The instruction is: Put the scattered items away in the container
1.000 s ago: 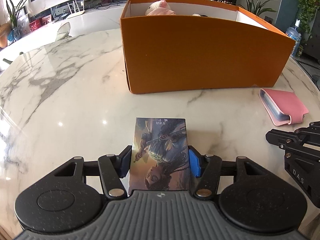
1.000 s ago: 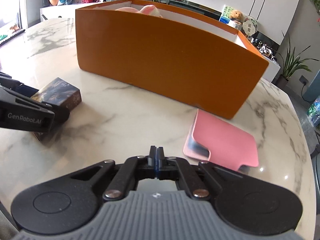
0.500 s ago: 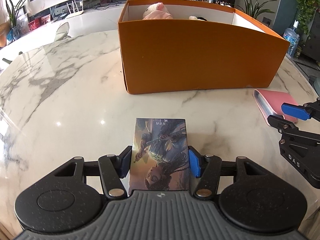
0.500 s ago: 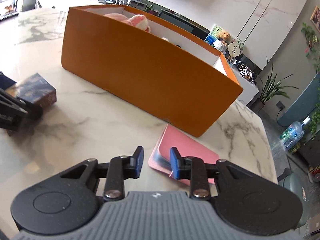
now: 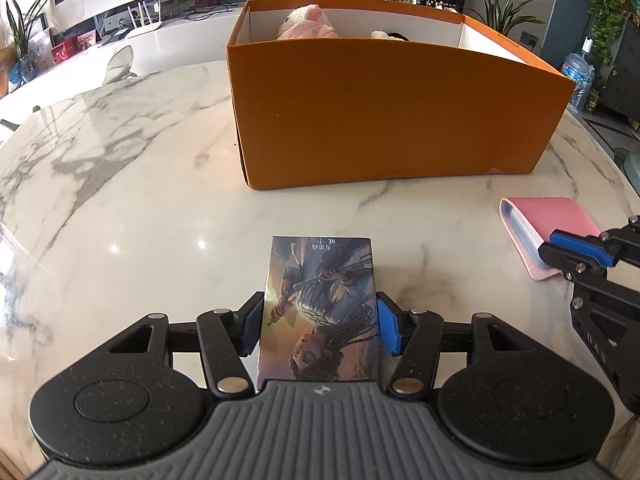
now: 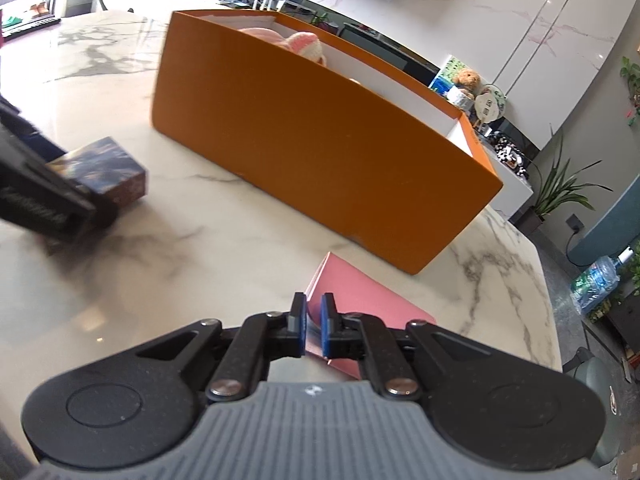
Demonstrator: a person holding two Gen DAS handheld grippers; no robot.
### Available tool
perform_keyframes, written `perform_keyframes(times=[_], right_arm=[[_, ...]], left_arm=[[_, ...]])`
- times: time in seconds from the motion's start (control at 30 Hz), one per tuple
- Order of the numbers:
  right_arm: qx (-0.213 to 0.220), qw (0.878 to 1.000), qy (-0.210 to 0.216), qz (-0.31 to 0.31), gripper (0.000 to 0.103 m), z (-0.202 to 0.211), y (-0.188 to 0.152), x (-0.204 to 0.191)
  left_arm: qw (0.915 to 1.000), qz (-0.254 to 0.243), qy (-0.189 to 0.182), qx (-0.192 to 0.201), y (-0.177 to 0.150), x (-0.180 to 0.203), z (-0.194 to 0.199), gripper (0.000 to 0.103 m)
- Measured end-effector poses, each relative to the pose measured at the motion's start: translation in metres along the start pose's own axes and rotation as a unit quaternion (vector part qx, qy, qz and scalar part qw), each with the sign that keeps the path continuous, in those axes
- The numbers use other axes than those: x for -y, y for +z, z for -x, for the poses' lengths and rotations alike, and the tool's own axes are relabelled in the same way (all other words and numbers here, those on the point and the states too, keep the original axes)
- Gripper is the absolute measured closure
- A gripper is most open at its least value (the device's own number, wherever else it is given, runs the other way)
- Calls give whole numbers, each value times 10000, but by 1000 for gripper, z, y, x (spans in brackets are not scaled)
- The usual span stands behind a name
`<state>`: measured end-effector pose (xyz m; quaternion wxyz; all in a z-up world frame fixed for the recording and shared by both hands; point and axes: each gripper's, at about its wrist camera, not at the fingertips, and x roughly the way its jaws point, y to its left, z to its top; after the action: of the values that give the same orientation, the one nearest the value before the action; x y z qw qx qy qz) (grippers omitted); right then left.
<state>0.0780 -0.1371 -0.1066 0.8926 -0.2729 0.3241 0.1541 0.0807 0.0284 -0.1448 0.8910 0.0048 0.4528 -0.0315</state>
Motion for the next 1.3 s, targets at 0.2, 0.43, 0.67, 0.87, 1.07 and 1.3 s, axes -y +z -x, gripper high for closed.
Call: perform_keyframes(times=[0.2, 0.43, 0.67, 0.87, 1.07, 1.3], right_arm=[[-103, 9984, 448, -332, 96, 26, -2, -16], [-24, 9925, 771, -952, 97, 30, 5, -27], [104, 9844, 1103, -1368, 103, 17, 16, -27], [142, 9889, 1060, -1027, 66, 27, 12, -12], [137, 9957, 915, -94, 39, 29, -3, 12], [18, 9887, 1219, 871, 19, 14, -9, 21]], left_arm=[[9999, -94, -80, 67, -3, 7, 9, 37], [9998, -74, -34, 177, -7, 4, 24, 37], [9998, 26, 10, 207, -7, -2, 33, 37], [9998, -58, -114, 172, -9, 2, 33, 37], [9995, -182, -242, 125, -9, 12, 29, 37], [9991, -282, -324, 47, -7, 21, 24, 37]])
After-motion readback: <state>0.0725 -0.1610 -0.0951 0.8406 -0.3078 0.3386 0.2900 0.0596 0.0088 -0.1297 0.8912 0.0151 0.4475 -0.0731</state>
